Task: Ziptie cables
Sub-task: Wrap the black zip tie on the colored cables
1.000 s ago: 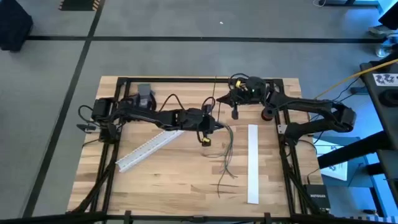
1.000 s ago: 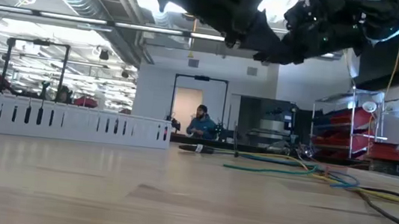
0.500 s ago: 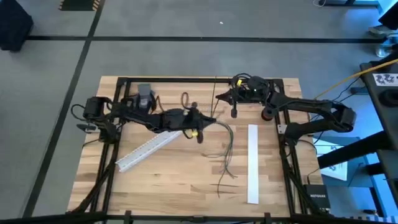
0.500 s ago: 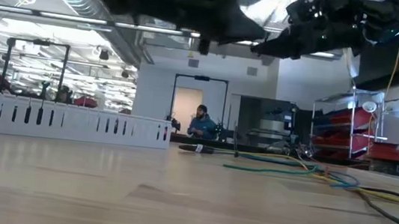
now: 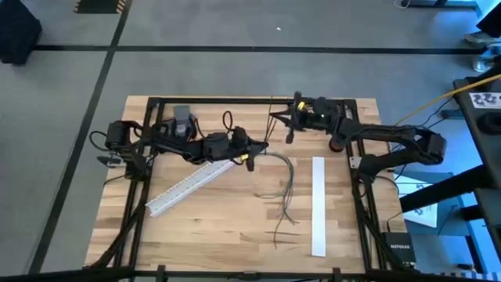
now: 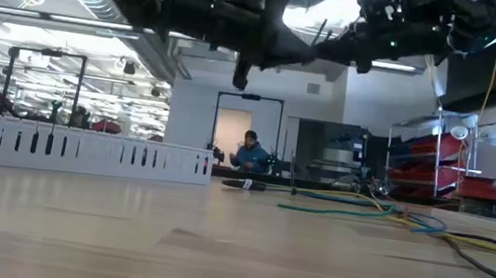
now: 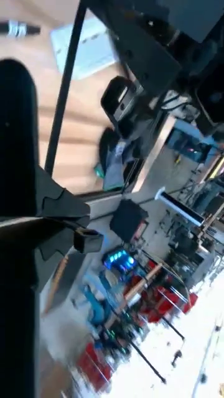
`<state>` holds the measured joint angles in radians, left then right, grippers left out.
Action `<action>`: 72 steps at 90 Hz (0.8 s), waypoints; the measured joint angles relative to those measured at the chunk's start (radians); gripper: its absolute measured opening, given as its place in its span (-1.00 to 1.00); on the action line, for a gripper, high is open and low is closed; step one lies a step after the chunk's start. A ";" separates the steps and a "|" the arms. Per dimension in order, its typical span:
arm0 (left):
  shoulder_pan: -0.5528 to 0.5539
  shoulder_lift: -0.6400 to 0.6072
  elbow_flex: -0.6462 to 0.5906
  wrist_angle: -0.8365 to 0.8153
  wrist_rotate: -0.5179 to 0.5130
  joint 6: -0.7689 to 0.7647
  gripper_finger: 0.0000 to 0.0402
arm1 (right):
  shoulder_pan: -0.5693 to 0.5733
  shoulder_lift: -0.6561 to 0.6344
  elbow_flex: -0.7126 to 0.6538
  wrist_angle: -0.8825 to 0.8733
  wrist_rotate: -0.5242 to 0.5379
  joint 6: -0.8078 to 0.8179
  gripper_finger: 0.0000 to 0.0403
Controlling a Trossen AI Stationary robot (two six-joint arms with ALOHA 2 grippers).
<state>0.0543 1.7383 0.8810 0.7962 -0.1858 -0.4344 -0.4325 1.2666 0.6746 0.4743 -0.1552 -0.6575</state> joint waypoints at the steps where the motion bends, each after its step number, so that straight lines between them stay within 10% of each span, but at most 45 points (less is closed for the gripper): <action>1: 0.000 0.000 0.000 -0.002 0.000 -0.001 -1.00 | 0.005 0.002 0.000 0.001 0.009 -0.007 -1.00; 72: 0.007 0.001 0.000 -0.052 -0.024 -0.027 -1.00 | 0.041 0.020 0.000 0.046 0.084 -0.111 -1.00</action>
<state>0.0608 1.7390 0.8810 0.7444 -0.2096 -0.4618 -0.3920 1.2861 0.6746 0.5201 -0.0711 -0.7681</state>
